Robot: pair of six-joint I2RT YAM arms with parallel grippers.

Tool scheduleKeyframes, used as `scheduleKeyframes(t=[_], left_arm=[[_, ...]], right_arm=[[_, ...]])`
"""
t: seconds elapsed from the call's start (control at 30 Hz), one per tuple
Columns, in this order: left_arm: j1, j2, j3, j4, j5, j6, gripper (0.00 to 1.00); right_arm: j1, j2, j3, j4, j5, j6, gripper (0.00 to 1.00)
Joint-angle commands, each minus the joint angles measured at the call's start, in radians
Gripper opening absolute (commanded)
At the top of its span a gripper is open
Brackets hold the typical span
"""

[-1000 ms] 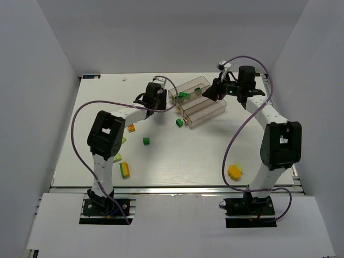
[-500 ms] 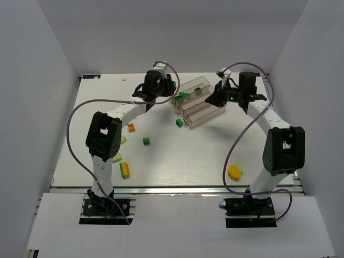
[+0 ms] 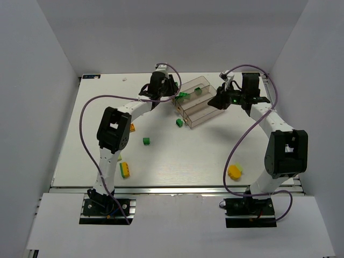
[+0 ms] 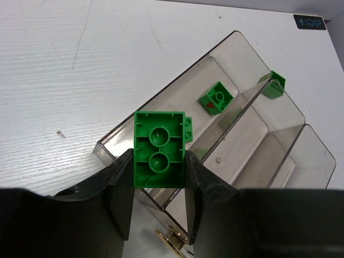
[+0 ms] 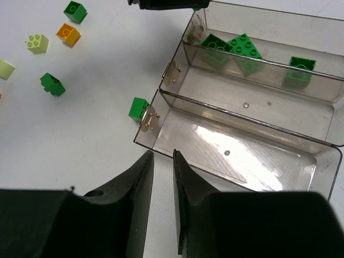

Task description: Sort the legos into containers by color

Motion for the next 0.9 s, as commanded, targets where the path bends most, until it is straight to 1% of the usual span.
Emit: scheduleKeyframes(t=[0.0, 0.17, 0.27, 0.4, 0.5, 0.53, 0.6, 0.7, 0.77, 0.8, 0.83, 0.87], left_arm=[[0.002, -0.009, 0.053, 0.012, -0.015, -0.025, 0.37], [0.002, 0.008, 0.053, 0.005, -0.049, -0.036, 0.47], [0.002, 0.008, 0.041, 0.008, -0.045, -0.043, 0.51], [0.002, 0.007, 0.032, 0.012, -0.041, -0.048, 0.58], [0.002, 0.004, 0.032, 0.012, -0.038, -0.048, 0.60], [0.002, 0.004, 0.030, 0.012, -0.038, -0.050, 0.62], [0.002, 0.001, 0.030, 0.015, -0.038, -0.051, 0.62], [0.002, -0.012, 0.029, 0.024, -0.040, -0.060, 0.60], [0.002, -0.033, 0.013, 0.035, -0.041, -0.060, 0.51], [0.002, -0.045, 0.003, 0.041, -0.043, -0.059, 0.47], [0.002, -0.080, -0.008, 0.043, -0.051, -0.057, 0.41], [0.002, -0.102, -0.042, 0.046, -0.063, -0.054, 0.32]], right_arm=[[-0.010, -0.045, -0.012, 0.010, -0.006, -0.009, 0.27], [-0.015, -0.042, -0.017, 0.013, -0.004, -0.008, 0.30], [-0.016, -0.037, -0.014, 0.014, -0.003, -0.005, 0.33], [-0.019, -0.030, -0.009, 0.016, -0.001, -0.001, 0.35], [-0.022, -0.025, -0.006, 0.019, -0.003, 0.002, 0.36], [-0.022, -0.025, -0.006, 0.019, -0.001, 0.003, 0.36], [-0.022, -0.025, -0.003, 0.019, -0.001, 0.003, 0.37], [-0.022, -0.019, 0.006, 0.014, 0.011, 0.006, 0.37], [-0.024, -0.010, 0.022, 0.011, 0.051, 0.023, 0.38], [-0.024, 0.007, 0.055, -0.003, 0.064, 0.029, 0.38], [-0.025, 0.018, 0.075, -0.012, 0.081, 0.057, 0.38], [-0.025, 0.031, 0.100, -0.022, 0.130, 0.078, 0.38]])
